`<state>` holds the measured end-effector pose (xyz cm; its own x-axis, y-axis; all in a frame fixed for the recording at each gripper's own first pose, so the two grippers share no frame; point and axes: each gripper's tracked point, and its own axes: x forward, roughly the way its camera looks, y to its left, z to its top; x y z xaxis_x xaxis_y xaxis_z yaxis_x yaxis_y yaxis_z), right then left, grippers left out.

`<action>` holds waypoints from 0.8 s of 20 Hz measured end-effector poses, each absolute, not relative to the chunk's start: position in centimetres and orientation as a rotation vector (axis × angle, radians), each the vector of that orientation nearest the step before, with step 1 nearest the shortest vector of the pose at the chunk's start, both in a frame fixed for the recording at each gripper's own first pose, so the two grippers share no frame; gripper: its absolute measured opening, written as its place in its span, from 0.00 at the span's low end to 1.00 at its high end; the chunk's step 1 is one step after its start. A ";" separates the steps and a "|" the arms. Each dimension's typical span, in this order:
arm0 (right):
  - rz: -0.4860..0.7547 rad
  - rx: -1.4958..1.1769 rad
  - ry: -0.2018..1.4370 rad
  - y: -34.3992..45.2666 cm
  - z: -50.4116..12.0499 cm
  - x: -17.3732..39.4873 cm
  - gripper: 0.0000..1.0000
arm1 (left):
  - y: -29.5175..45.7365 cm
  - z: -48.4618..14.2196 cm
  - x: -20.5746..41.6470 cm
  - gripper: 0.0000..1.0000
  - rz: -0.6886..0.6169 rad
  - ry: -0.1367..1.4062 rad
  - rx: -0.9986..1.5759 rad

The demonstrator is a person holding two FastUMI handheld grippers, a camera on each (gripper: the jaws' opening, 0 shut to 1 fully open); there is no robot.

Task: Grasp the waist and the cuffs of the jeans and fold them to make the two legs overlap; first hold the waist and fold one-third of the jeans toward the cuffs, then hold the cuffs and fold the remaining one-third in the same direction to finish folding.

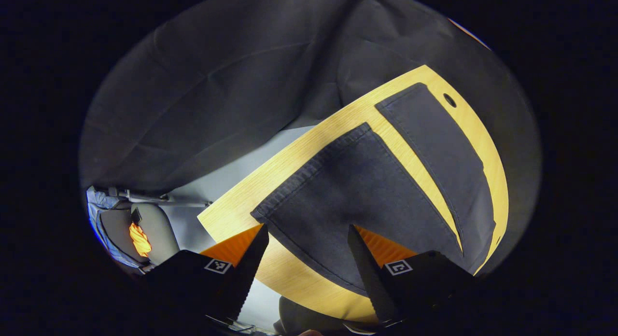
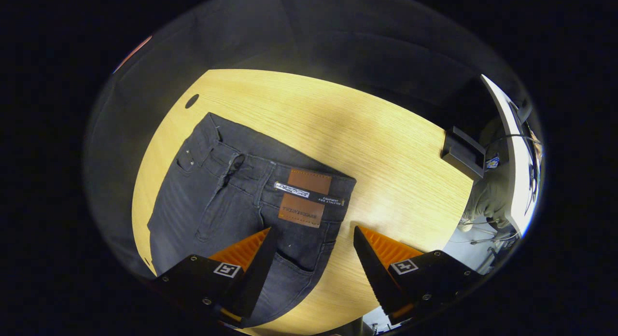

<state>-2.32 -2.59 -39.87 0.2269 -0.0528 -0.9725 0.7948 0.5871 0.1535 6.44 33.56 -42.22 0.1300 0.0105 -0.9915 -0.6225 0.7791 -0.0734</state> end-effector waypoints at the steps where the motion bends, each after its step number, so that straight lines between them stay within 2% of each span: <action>1: -0.667 0.760 1.219 -2.4 -40.2 -2.3 0.97 | 33.7 -42.9 6.3 0.99 0.502 1.394 -0.567; 7: -0.663 0.663 1.292 -2.4 -40.9 -2.0 0.95 | 35.4 -45.9 5.5 0.99 0.610 1.451 -0.582; 10: -0.684 0.635 1.320 -2.3 -40.9 -1.7 0.94 | 36.0 -46.2 6.2 0.98 0.622 1.412 -0.572; 14: -0.676 0.644 1.325 -2.2 -41.0 -1.7 0.82 | 35.8 -46.1 6.1 0.97 0.601 1.394 -0.560; 15: -0.696 0.635 1.329 -2.5 -41.0 -2.0 0.72 | 36.0 -46.0 6.4 0.93 0.576 1.385 -0.542; 16: -0.705 0.662 1.316 -2.6 -41.2 -1.9 0.64 | 35.9 -46.1 7.0 0.77 0.545 1.359 -0.517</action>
<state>-1.90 -2.59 -41.17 0.1121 -0.0840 -0.9901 0.7778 0.6275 0.0348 6.96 35.87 -46.07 0.1272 0.0647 -0.9898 -0.6368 0.7704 -0.0314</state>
